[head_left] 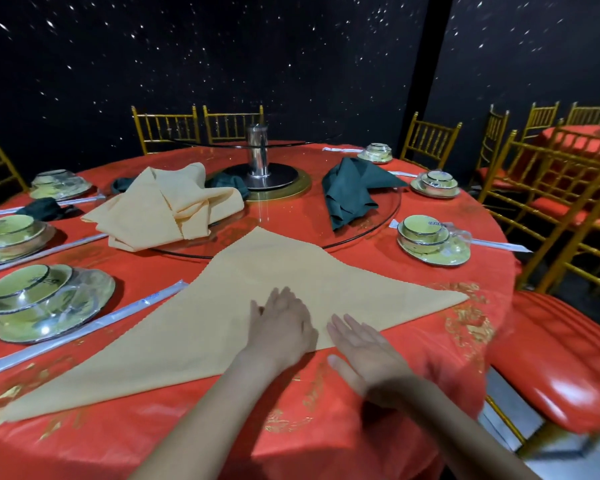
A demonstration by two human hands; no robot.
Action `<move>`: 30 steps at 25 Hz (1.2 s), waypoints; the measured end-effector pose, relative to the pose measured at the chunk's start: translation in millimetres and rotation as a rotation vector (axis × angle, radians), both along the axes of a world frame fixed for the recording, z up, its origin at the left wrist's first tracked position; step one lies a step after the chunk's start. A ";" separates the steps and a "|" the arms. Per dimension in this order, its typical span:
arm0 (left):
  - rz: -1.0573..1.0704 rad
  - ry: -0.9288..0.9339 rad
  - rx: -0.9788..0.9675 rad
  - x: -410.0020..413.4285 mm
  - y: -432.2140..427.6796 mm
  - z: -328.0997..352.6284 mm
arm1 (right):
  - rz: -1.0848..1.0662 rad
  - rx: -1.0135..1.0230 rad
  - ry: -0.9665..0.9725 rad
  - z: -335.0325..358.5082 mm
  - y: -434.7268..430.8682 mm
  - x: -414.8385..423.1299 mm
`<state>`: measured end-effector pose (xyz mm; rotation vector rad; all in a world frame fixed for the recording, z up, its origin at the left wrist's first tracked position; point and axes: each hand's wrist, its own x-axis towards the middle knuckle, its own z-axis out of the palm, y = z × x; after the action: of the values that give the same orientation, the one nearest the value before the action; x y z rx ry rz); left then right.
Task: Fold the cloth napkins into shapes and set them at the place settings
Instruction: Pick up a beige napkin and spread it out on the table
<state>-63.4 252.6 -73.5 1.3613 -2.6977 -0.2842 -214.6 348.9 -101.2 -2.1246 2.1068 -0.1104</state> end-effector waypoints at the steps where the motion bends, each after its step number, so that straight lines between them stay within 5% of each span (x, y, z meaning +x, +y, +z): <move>1: -0.052 0.055 -0.040 -14.1 0.2 -2.2 | -0.002 -0.010 0.002 0.4 0.7 1.2; 8: -0.099 0.007 -0.067 -35.1 -3.5 -32.9 | -0.203 -0.149 0.023 5.9 -24.8 0.5; 24: -0.089 -0.043 -0.040 -37.4 -4.0 -33.8 | -0.869 0.065 0.033 -7.1 -20.2 -127.1; 30: -0.093 -0.078 -0.006 -38.7 -3.4 -31.7 | -0.851 0.094 0.009 2.4 -13.4 -144.9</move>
<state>-102.1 249.3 -105.3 1.2734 -2.8279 -0.2363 -359.5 335.5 -98.8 -1.0498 2.7870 -0.0864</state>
